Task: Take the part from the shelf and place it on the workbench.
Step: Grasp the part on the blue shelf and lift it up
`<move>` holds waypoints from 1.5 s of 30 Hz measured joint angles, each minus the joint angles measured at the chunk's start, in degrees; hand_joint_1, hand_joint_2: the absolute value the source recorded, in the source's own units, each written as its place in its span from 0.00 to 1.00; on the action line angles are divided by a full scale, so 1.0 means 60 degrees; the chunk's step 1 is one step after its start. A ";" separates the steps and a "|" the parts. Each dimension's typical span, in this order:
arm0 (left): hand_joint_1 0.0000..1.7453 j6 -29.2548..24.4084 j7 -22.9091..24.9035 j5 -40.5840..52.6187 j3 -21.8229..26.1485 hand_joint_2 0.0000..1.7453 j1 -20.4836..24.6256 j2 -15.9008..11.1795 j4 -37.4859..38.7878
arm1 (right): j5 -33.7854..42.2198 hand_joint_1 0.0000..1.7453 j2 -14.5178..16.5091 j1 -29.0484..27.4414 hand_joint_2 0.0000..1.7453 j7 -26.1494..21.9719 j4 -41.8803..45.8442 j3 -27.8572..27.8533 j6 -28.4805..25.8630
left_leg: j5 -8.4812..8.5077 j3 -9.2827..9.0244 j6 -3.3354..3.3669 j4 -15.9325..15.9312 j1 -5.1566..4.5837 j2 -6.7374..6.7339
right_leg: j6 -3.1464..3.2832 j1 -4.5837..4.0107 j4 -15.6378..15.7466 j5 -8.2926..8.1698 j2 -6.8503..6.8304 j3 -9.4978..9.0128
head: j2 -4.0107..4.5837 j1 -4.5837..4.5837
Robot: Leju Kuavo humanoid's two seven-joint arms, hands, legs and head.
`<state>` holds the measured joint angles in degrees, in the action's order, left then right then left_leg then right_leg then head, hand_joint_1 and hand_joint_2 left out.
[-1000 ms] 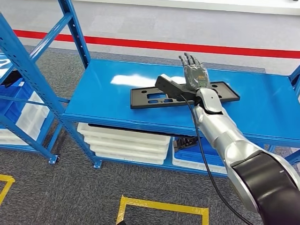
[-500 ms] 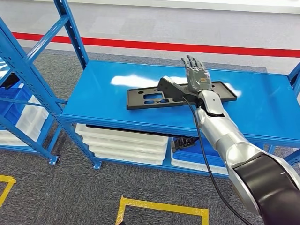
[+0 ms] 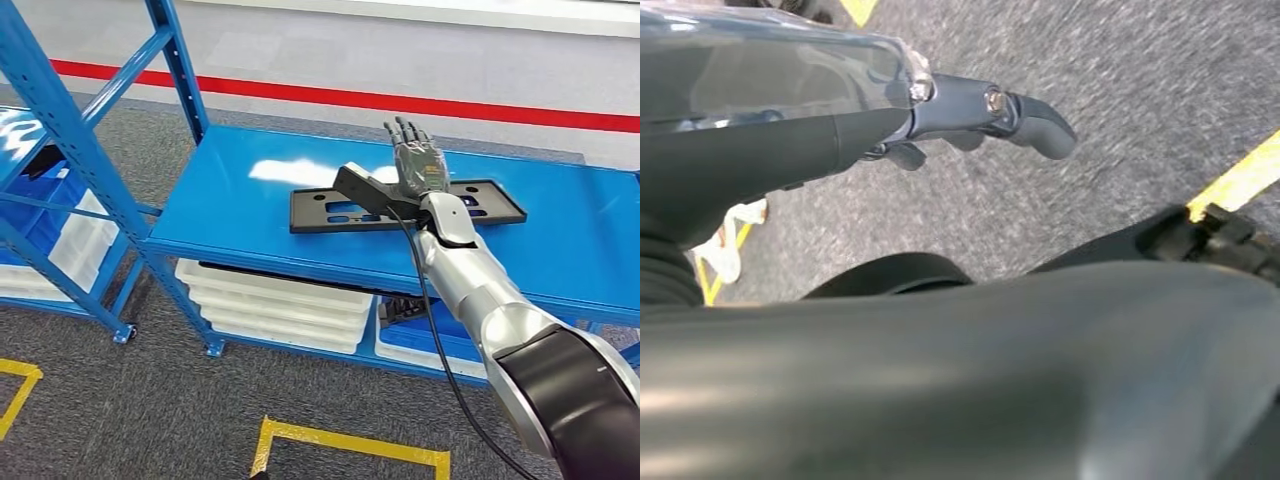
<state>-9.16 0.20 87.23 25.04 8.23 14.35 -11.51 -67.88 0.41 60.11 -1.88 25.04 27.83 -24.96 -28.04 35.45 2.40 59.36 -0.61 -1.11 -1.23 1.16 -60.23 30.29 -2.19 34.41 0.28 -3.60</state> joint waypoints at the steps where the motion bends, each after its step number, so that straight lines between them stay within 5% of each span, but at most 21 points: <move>1: 0.00 0.0000 0.0001 0.0000 -0.0001 0.00 -0.0004 0.0005 0.0001 | -0.0001 0.00 -0.0005 0.0007 0.00 0.0000 0.0006 0.0001 -0.0010 | 0.0035 -0.0033 0.0029 -0.0067 0.0027 0.0057 | -0.0033 -0.0001 -0.0155 0.0141 0.0043 0.0042 | 0.0000 0.0002; 5: 0.00 0.0003 0.0012 -0.0002 -0.0003 0.00 -0.0013 0.0012 0.0000 | -0.0001 0.00 -0.0045 -0.0060 0.00 -0.0005 0.0005 0.0003 -0.0030 | 0.0077 -0.0076 0.0082 -0.0136 0.0058 0.0302 | -0.0090 0.0004 -0.2127 0.1126 0.0281 0.0913 | 0.0000 0.0005; 7: 0.00 0.0004 0.0022 -0.0002 -0.0003 0.00 -0.0034 0.0012 0.0000 | 0.0000 0.00 -0.0056 -0.0124 0.00 -0.0004 -0.0009 0.0003 -0.0033 | 0.0072 -0.0080 0.0077 -0.0121 0.0064 0.0449 | -0.0132 0.0013 -0.2353 0.0990 0.0305 0.1047 | 0.0000 0.0005; 8: 0.00 0.0005 0.0024 -0.0001 -0.0003 0.00 -0.0038 0.0012 0.0000 | 0.0001 0.00 -0.0057 -0.0128 0.00 -0.0005 -0.0015 0.0003 -0.0035 | 0.0064 -0.0083 0.0064 -0.0103 0.0072 0.0527 | -0.0150 0.0025 -0.1942 0.0674 0.0331 0.0873 | 0.0000 0.0005; 10: 0.00 0.0007 0.0023 0.0001 -0.0003 0.50 -0.0030 0.0012 -0.0001 | 0.0004 0.00 -0.0061 -0.0100 0.00 -0.0008 -0.0018 0.0004 -0.0046 | 0.0017 -0.0050 -0.0006 -0.0015 0.0070 0.0676 | -0.0174 0.0074 -0.0710 0.0045 0.0567 0.0336 | 0.0000 0.0005; 12: 0.00 0.0008 0.0018 0.0001 -0.0003 1.00 -0.0021 0.0012 -0.0001 | 0.0008 0.00 -0.0070 -0.0098 0.00 -0.0014 -0.0025 0.0006 -0.0064 | -0.0006 0.0036 -0.0091 0.0075 0.0068 0.0807 | -0.0132 0.0095 -0.0066 -0.0126 0.0784 0.0061 | 0.0000 0.0003; 14: 0.00 0.0009 0.0012 -0.0001 -0.0003 1.00 -0.0038 0.0008 -0.0001 | 0.0021 0.00 -0.0070 -0.0117 0.00 -0.0015 -0.0029 0.0007 -0.0086 | 0.0010 0.0091 -0.0144 0.0096 0.0088 0.0910 | -0.0048 0.0085 -0.0032 -0.0087 0.0751 0.0043 | 0.0000 0.0004; 16: 0.00 0.0008 0.0012 -0.0003 -0.0004 1.00 -0.0051 -0.0003 -0.0001 | 0.0035 0.00 -0.0056 -0.0094 0.00 -0.0016 -0.0023 0.0006 -0.0104 | -0.0120 0.0154 -0.0227 0.0246 0.0091 0.0775 | 0.0041 0.0111 -0.0013 -0.0102 0.0666 0.0021 | 0.0000 0.0001; 20: 0.00 0.0010 0.0020 -0.0003 -0.0004 1.00 0.0000 -0.0014 0.0000 | 0.0043 0.00 -0.0049 -0.0080 0.00 -0.0017 -0.0021 0.0006 -0.0124 | -0.1029 0.1089 -0.0437 0.2217 0.0173 0.0323 | 0.0158 0.0127 -0.0006 -0.0082 0.0492 -0.0004 | 0.0000 -0.0009; 22: 0.00 0.0011 0.0026 -0.0003 -0.0004 1.00 -0.0011 -0.0014 -0.0001 | 0.0044 0.00 -0.0050 -0.0110 0.00 -0.0018 -0.0024 0.0006 -0.0136 | -0.0971 0.1296 -0.0438 0.2574 0.0187 0.0302 | 0.0164 0.0124 -0.0008 -0.0066 0.0425 -0.0016 | 0.0000 -0.0009; 26: 0.00 0.0011 0.0010 0.0001 -0.0009 1.00 0.0001 -0.0014 -0.0001 | 0.0056 0.00 -0.0040 -0.0063 0.00 -0.0018 -0.0015 0.0006 -0.0166 | 0.0116 0.0342 -0.0220 0.0507 0.0106 0.0284 | 0.0120 0.0106 0.0008 -0.0011 0.0361 -0.0069 | 0.0000 -0.0006; 31: 0.00 0.0037 -0.0076 0.0001 -0.0015 1.00 0.0005 -0.0014 -0.0001 | 0.0067 0.00 -0.0046 -0.0055 0.00 -0.0022 -0.0013 0.0006 -0.0210 | 0.0081 0.0114 -0.0030 0.0018 0.0065 0.0263 | -0.0103 0.0104 -0.0056 0.0124 0.0329 -0.0039 | 0.0000 -0.0002; 36: 0.00 0.0072 -0.0203 0.0001 -0.0018 1.00 -0.0009 -0.0010 -0.0001 | 0.0097 0.00 -0.0095 -0.0111 0.00 -0.0057 -0.0036 0.0006 -0.0234 | 0.0112 0.0017 0.0049 -0.0099 0.0083 0.0259 | -0.0134 0.0086 -0.2249 0.1101 0.0358 0.1033 | 0.0000 0.0010; 38: 0.00 0.0090 -0.0221 0.0001 -0.0022 1.00 -0.0024 -0.0009 -0.0001 | 0.0107 0.00 -0.0111 -0.0160 0.00 -0.0057 -0.0041 0.0006 -0.0237 | 0.0097 0.0007 0.0043 -0.0078 0.0081 0.0269 | -0.0158 0.0089 -0.2075 0.0739 0.0357 0.1025 | 0.0000 0.0010; 41: 0.00 0.0097 -0.0243 0.0001 -0.0031 1.00 -0.0017 -0.0008 -0.0001 | 0.0109 0.00 -0.0118 -0.0124 0.00 -0.0059 -0.0039 0.0006 -0.0245 | 0.0018 0.0020 -0.0039 0.0022 0.0060 0.0274 | -0.0130 0.0082 -0.0413 -0.0111 0.0369 0.0308 | 0.0000 0.0008; 45: 0.00 0.0095 -0.0288 0.0000 -0.0035 1.00 -0.0025 -0.0008 -0.0001 | 0.0112 0.00 -0.0124 -0.0146 0.00 -0.0062 -0.0040 0.0006 -0.0256 | -0.0023 0.0049 -0.0146 0.0081 0.0051 0.0277 | 0.0018 0.0046 -0.0006 -0.0201 0.0387 0.0141 | 0.0000 0.0001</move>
<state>-8.59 -1.52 87.23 24.83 8.08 14.31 -11.52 -67.21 -0.33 59.24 -2.25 24.80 27.87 -26.49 -28.17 35.74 1.52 59.84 -0.30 0.55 -1.13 1.44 -60.27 29.08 0.13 35.26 0.28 -3.59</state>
